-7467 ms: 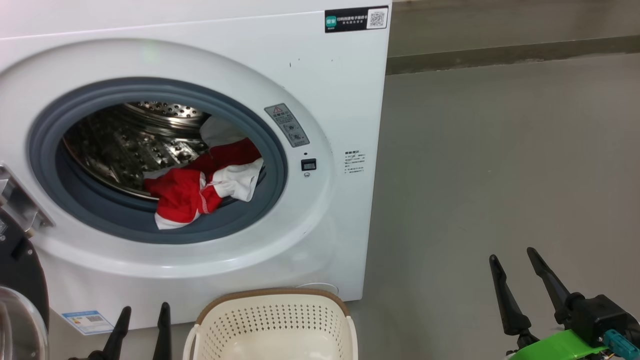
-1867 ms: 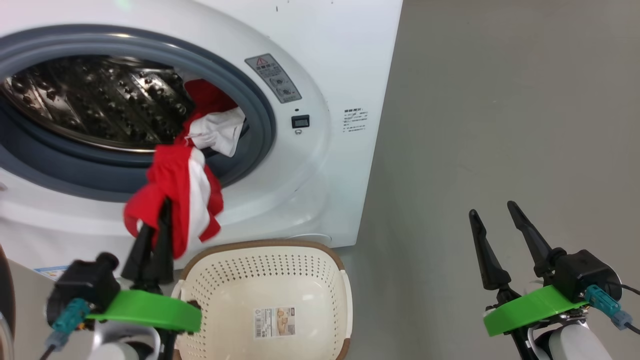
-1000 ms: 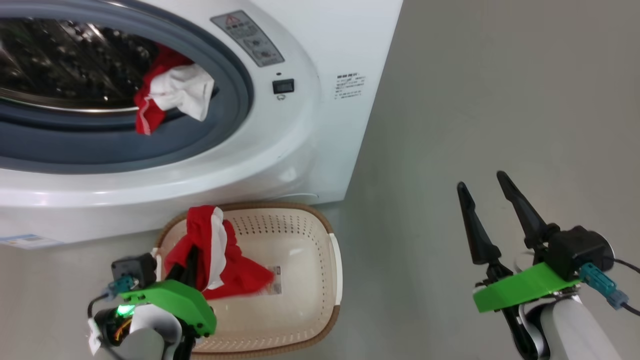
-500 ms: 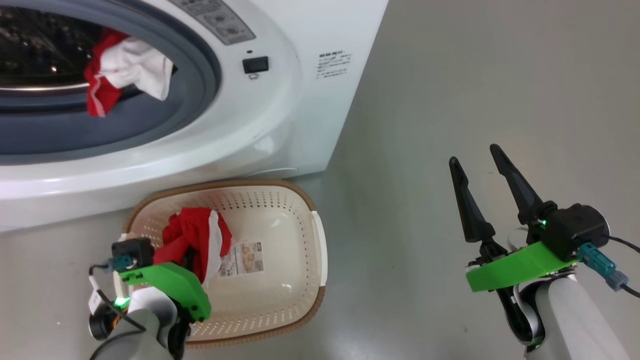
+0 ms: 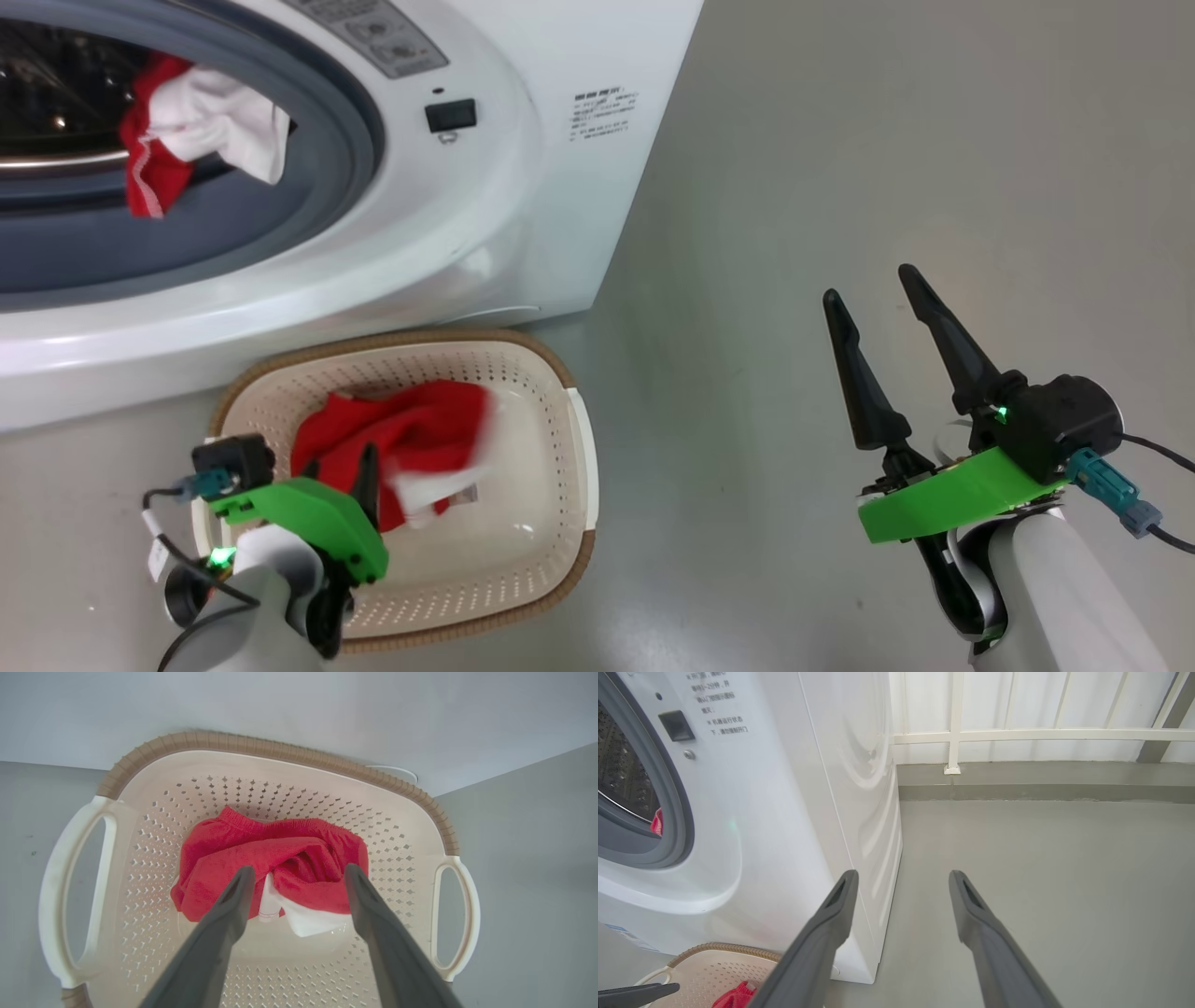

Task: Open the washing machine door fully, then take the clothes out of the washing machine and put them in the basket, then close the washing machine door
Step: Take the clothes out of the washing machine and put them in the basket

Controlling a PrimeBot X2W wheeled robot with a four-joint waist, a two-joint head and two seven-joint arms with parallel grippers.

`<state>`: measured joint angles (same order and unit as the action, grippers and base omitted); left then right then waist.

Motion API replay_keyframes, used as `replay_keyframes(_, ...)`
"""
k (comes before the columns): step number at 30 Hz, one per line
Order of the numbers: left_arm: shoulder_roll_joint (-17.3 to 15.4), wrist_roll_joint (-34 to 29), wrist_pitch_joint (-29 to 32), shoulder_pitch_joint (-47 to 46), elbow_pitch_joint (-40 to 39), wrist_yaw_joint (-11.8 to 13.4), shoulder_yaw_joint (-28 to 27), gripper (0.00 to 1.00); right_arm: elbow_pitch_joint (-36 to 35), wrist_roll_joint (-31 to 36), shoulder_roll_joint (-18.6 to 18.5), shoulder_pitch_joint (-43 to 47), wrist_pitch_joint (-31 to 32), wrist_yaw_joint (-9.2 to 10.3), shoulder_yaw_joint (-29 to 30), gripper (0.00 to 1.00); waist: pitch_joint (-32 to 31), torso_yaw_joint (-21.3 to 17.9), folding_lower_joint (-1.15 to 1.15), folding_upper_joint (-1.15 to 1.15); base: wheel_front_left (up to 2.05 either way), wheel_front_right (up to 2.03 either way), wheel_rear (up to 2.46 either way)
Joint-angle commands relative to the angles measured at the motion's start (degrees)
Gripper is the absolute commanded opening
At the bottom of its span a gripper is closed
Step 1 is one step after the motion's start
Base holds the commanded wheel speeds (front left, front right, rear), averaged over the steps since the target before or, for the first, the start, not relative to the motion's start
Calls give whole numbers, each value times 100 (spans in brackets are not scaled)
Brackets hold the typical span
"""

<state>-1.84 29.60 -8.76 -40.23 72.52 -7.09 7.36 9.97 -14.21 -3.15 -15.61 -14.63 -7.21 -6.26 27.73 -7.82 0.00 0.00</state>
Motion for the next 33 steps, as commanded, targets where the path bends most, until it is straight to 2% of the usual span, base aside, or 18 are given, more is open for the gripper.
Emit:
replay_keyframes(1, -139, 141, -146, 41, -181, -35, -94, 100, -106, -64, 18, -43, -37, -28, -128, 100, -85, 26, 0, 0, 0, 0, 0)
replay_keyframes(9, -128, 337, -486, 226, -416, -38, 44, 100, -37, -114, 18, 78, -37, -28, -109, 100, -407, 126, 0, 0, 0, 0, 0)
replay_keyframes(14, -204, 373, -617, 547, -1184, -39, 255, 100, -5, -126, -31, 208, -37, -28, -62, 100, -732, 257, 0, 0, 0, 0, 0)
replay_keyframes(17, -260, 396, -620, 704, -1623, -39, 163, 100, -8, -122, -49, 257, -37, -28, -41, 100, -838, 309, 0, 0, 0, 0, 0)
replay_keyframes(26, -275, -190, -623, 1573, -3304, -5, -382, 100, 10, -108, -140, 480, -37, -28, 23, 100, -1330, 468, 0, 0, 0, 0, 0)
replay_keyframes(33, -192, -828, -623, 2221, -4479, 190, -787, 100, -5, -59, -147, 689, -37, -28, 137, 100, -1724, 528, 0, 0, 0, 0, 0)
